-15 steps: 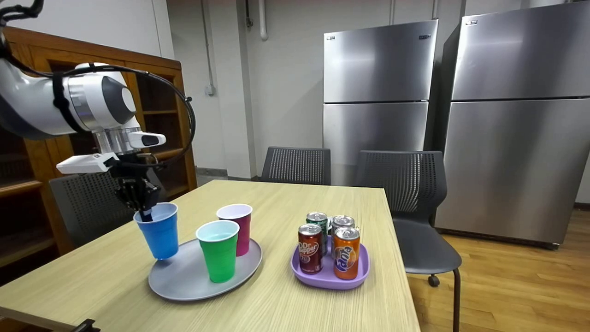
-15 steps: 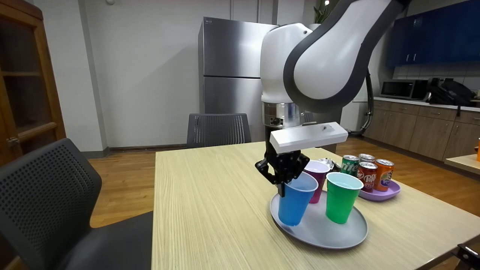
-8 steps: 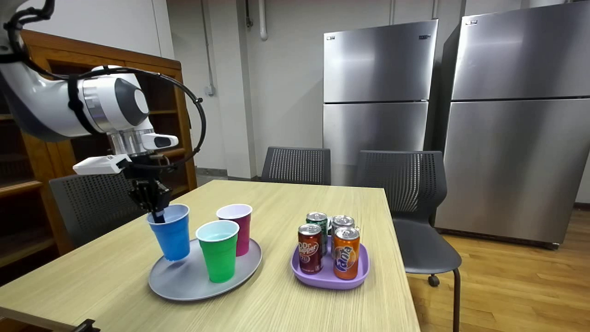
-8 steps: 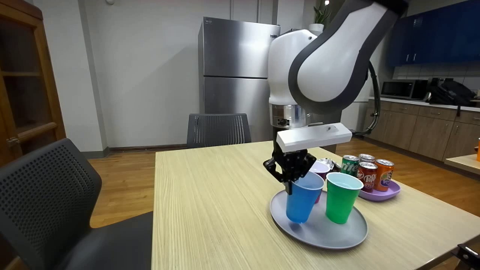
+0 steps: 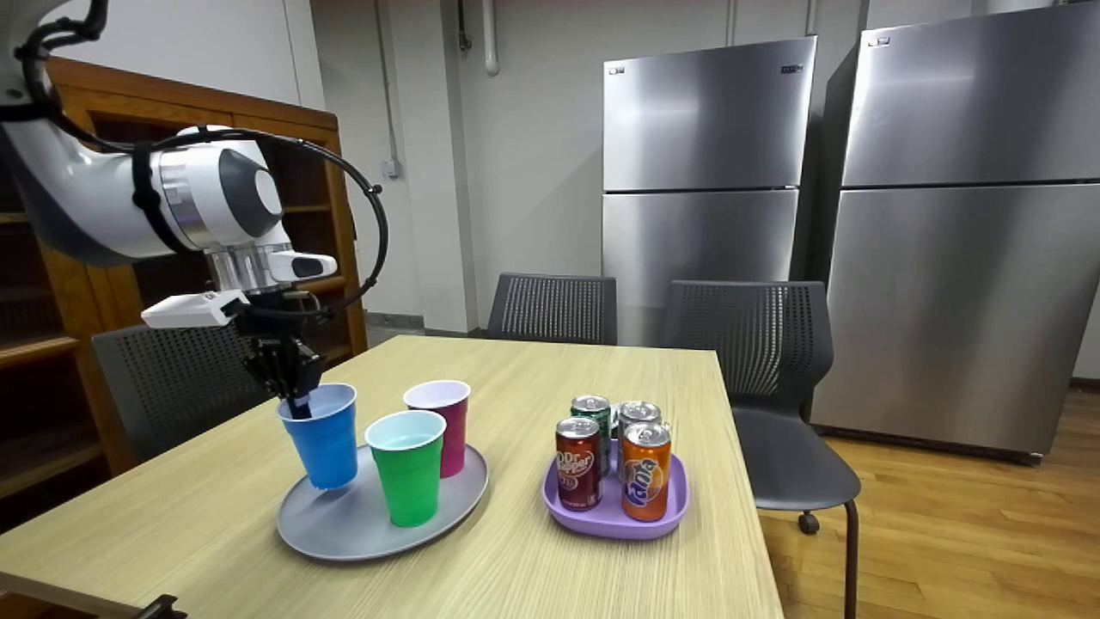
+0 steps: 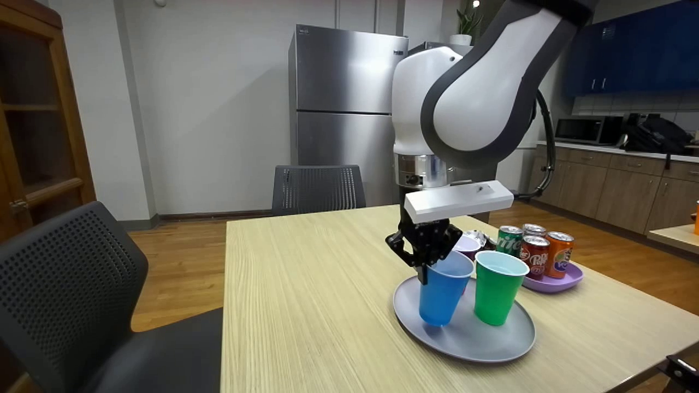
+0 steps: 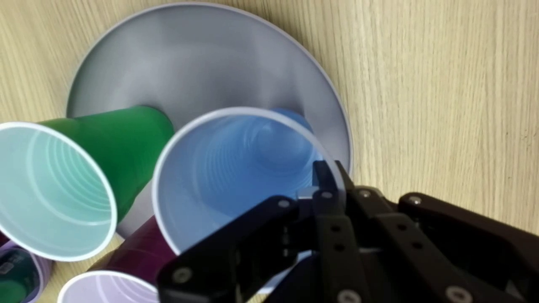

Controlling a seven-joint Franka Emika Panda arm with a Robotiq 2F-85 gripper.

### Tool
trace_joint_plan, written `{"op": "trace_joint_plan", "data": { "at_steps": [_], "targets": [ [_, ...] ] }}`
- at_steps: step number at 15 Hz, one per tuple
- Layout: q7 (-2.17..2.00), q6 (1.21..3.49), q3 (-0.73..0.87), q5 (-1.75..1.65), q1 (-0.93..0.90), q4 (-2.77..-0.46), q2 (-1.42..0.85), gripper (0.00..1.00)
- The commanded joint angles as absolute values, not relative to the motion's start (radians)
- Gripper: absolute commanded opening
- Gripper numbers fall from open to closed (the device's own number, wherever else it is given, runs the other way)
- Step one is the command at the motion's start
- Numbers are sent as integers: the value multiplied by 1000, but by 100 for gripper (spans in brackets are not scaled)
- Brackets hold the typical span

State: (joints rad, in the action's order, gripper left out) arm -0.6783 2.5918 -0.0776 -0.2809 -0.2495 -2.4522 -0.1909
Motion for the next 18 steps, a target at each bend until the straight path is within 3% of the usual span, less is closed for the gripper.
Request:
{"op": "trace_joint_plan", "data": {
  "at_steps": [1,3,4,6,14,15,18],
  "targets": [
    [-698,2561,-75,-277,-260,-2433,-195,0],
    [-696,2553,-76,-274,-260,-2432,-193,0],
    [-697,2547,-76,-277,-260,-2432,-192,27],
    [-698,2543,-76,-277,-260,-2432,-193,32],
    [-695,2537,-78,-272,-258,-2432,-191,93],
    [-694,2541,-79,-271,-258,-2433,-190,99],
    [-696,2552,-77,-276,-258,-2435,-190,100]
  ]
}}
